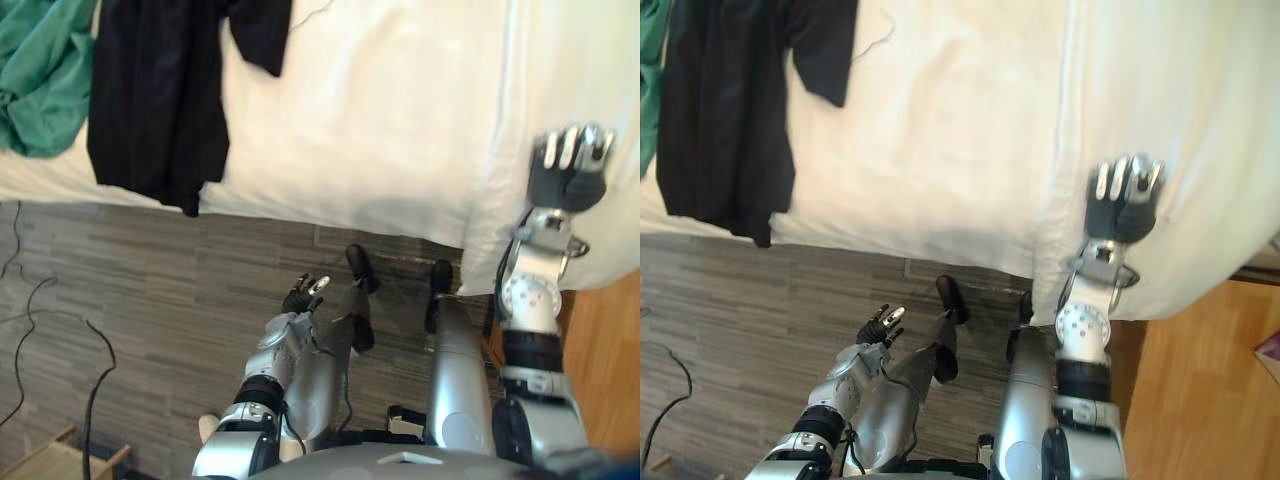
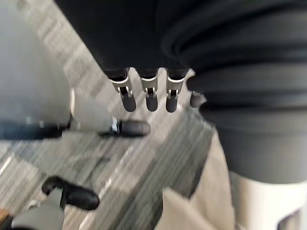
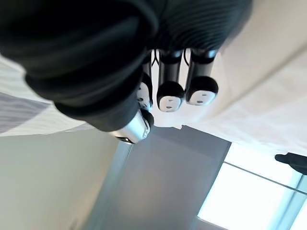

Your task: Tidy the bed and pick cloth on bed and put in laundry

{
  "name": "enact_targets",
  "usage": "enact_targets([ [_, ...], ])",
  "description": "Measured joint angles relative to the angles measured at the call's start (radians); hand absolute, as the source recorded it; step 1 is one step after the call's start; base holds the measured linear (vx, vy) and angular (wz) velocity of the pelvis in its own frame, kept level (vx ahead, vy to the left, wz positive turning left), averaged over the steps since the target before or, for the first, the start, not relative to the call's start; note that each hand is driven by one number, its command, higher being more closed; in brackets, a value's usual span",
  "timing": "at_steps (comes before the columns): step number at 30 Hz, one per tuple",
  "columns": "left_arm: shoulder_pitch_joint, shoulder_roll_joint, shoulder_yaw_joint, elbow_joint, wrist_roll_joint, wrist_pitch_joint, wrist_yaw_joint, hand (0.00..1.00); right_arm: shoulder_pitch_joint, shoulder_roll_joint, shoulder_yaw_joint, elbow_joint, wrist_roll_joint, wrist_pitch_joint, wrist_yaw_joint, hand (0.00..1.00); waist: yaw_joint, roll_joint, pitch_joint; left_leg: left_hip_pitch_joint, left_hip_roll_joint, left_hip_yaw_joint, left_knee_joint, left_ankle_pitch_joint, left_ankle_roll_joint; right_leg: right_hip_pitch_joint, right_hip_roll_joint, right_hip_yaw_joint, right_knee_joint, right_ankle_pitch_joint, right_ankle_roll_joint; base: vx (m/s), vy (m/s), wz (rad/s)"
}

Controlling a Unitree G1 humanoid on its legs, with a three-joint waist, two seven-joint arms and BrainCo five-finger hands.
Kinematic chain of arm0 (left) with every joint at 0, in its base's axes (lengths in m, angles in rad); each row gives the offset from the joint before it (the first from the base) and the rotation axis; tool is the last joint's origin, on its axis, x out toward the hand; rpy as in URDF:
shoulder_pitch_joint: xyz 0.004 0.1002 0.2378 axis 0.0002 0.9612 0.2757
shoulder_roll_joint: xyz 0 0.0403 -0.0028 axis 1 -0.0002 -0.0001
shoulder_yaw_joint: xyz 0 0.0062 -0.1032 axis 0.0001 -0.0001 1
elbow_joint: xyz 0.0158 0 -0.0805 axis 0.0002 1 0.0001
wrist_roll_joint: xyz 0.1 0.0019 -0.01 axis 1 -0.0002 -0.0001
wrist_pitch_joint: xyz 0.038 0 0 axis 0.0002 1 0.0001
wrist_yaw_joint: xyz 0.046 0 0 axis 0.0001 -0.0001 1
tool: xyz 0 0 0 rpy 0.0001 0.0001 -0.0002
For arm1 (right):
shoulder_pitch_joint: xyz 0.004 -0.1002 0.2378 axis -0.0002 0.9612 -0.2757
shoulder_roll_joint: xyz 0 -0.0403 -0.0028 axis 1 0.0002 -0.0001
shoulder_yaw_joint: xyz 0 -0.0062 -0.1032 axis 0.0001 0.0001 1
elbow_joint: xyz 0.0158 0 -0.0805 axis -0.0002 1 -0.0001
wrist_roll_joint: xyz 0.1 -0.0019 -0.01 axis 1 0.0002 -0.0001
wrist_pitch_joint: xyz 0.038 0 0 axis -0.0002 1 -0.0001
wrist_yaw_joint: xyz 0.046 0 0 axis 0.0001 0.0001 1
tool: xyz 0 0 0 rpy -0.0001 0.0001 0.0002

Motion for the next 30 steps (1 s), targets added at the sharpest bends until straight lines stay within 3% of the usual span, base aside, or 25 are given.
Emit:
enact_targets([
  [2, 0.000, -0.014, 0.022, 0.002, 0.000, 0.001, -0.018, 0.00, 0.103, 0.013, -0.060, 0.048, 0.038, 0.018, 0.047, 1.00, -0.010, -0.016, 0.002, 0.025, 0.011, 0.028, 0.000, -0.017, -0.006, 0.018, 0.017, 0.022, -0.016, 0.000, 0.000, 0.04, -0.058, -0.43],
  [6, 0.003, -0.019, 0.029, 0.021, -0.001, -0.001, -0.034, 0.00, 0.230, 0.015, -0.151, 0.253, 0.055, 0.095, 0.049, 1.00, -0.029, -0.024, 0.006, 0.075, 0.019, 0.067, 0.000, -0.041, -0.006, 0.057, 0.031, 0.046, -0.033, 0.000, 0.000, 0.05, -0.039, -0.34],
  [10, 0.004, -0.021, 0.035, 0.051, -0.024, -0.020, -0.039, 0.00, 0.335, 0.021, -0.155, 0.341, -0.058, 0.160, 0.058, 1.00, -0.044, -0.033, 0.007, 0.142, 0.035, 0.111, 0.000, -0.060, 0.006, 0.121, 0.054, 0.066, -0.065, 0.001, 0.002, 0.11, -0.057, -0.37],
  [11, 0.012, -0.022, 0.042, 0.051, -0.024, -0.025, -0.047, 0.00, 0.345, 0.031, -0.158, 0.379, -0.116, 0.170, 0.059, 0.00, -0.049, -0.044, 0.007, 0.173, 0.043, 0.116, 0.000, -0.068, 0.005, 0.157, 0.060, 0.064, -0.078, 0.001, 0.002, 0.13, -0.075, -0.20],
  [13, 0.030, -0.019, 0.055, 0.050, -0.023, -0.029, -0.065, 0.00, 0.354, 0.048, -0.162, 0.430, -0.210, 0.178, 0.056, 0.00, -0.056, -0.064, 0.001, 0.216, 0.054, 0.117, 0.000, -0.075, 0.003, 0.213, 0.065, 0.044, -0.099, 0.001, 0.001, 0.15, -0.087, -0.09],
  [17, 0.109, -0.011, 0.056, 0.051, 0.009, -0.046, -0.106, 0.00, 0.400, 0.069, -0.163, 0.549, -0.649, 0.161, -0.025, 0.00, -0.050, -0.108, -0.071, 0.282, 0.072, 0.106, 0.000, -0.080, 0.003, 0.322, 0.068, -0.023, -0.146, 0.002, 0.001, 0.17, -0.086, 0.21],
  [18, 0.144, -0.008, 0.057, 0.051, 0.033, -0.043, -0.108, 0.00, 0.419, 0.080, -0.160, 0.584, -0.787, 0.143, -0.064, 0.00, -0.046, -0.114, -0.105, 0.309, 0.077, 0.097, 0.000, -0.083, -0.002, 0.368, 0.068, -0.048, -0.167, 0.002, 0.001, 0.18, -0.071, 0.34],
  [22, 0.243, -0.011, 0.080, 0.049, 0.123, -0.022, -0.121, 0.00, 0.472, 0.088, -0.130, 0.699, -1.079, 0.134, -0.164, 0.00, -0.024, -0.116, -0.223, 0.387, 0.085, 0.048, 0.000, -0.103, -0.028, 0.504, 0.070, -0.123, -0.232, 0.001, 0.001, 0.17, -0.053, 0.33],
  [25, 0.325, 0.003, 0.110, 0.048, 0.172, -0.005, -0.116, 0.00, 0.470, 0.080, -0.086, 0.742, -1.144, 0.135, -0.185, 0.00, -0.022, -0.129, -0.272, 0.453, 0.087, 0.039, 0.000, -0.137, -0.027, 0.568, 0.072, -0.154, -0.227, -0.023, -0.007, 0.10, -0.041, 0.14],
  [28, 0.331, 0.024, 0.086, 0.072, 0.173, -0.009, -0.071, 0.00, 0.452, 0.068, -0.057, 0.788, -1.100, 0.159, -0.174, 0.00, -0.023, -0.130, -0.284, 0.491, 0.084, 0.026, 0.014, -0.152, -0.023, 0.632, 0.066, -0.186, -0.253, -0.031, -0.009, 0.02, -0.052, 0.15],
  [30, 0.327, 0.039, 0.077, 0.077, 0.135, -0.021, -0.008, 0.00, 0.442, 0.049, -0.053, 0.830, -1.033, 0.189, -0.166, 0.00, -0.023, -0.120, -0.276, 0.404, 0.144, 0.001, 0.313, -0.301, -0.019, 0.682, 0.054, -0.213, -0.253, -0.045, -0.006, -0.01, -0.013, 0.13],
])
